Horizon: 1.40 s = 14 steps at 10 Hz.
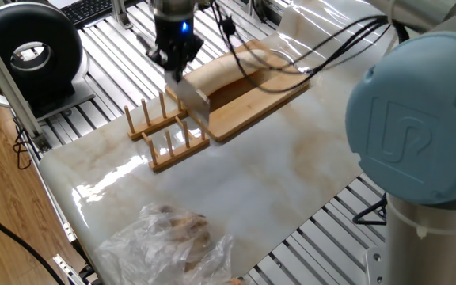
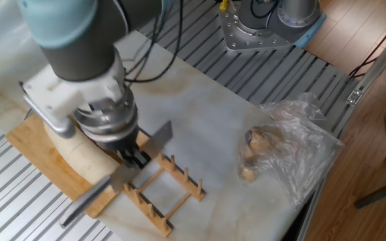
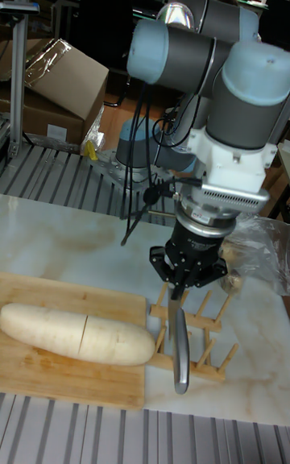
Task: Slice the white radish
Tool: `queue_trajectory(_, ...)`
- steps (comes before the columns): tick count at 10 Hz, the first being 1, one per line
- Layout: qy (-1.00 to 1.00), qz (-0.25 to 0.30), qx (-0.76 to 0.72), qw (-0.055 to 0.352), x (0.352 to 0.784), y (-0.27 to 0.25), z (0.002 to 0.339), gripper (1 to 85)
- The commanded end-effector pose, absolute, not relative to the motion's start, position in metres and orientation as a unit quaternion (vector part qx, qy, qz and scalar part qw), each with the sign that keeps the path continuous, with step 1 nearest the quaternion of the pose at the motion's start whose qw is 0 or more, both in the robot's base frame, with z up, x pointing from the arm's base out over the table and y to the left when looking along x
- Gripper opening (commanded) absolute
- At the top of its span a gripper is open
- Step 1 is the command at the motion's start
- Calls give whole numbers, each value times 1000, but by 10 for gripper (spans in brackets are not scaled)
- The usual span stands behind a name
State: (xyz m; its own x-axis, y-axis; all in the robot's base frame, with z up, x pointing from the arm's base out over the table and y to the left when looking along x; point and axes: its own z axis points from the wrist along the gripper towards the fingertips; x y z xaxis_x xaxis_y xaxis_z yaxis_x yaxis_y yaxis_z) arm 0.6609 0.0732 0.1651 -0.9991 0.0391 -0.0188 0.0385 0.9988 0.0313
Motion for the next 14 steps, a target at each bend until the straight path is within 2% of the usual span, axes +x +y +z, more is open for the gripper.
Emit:
queue_trajectory(1, 999, -10, -27, 22, 668, 47, 191, 13)
queue_trajectory(4, 980, -60, -185, 42, 678, 12, 201, 13)
queue_trajectory(8, 975, -51, -208, 62, 686, 3, 203, 13)
queue_trajectory(14, 985, -8, -173, 21, 660, 20, 200, 13)
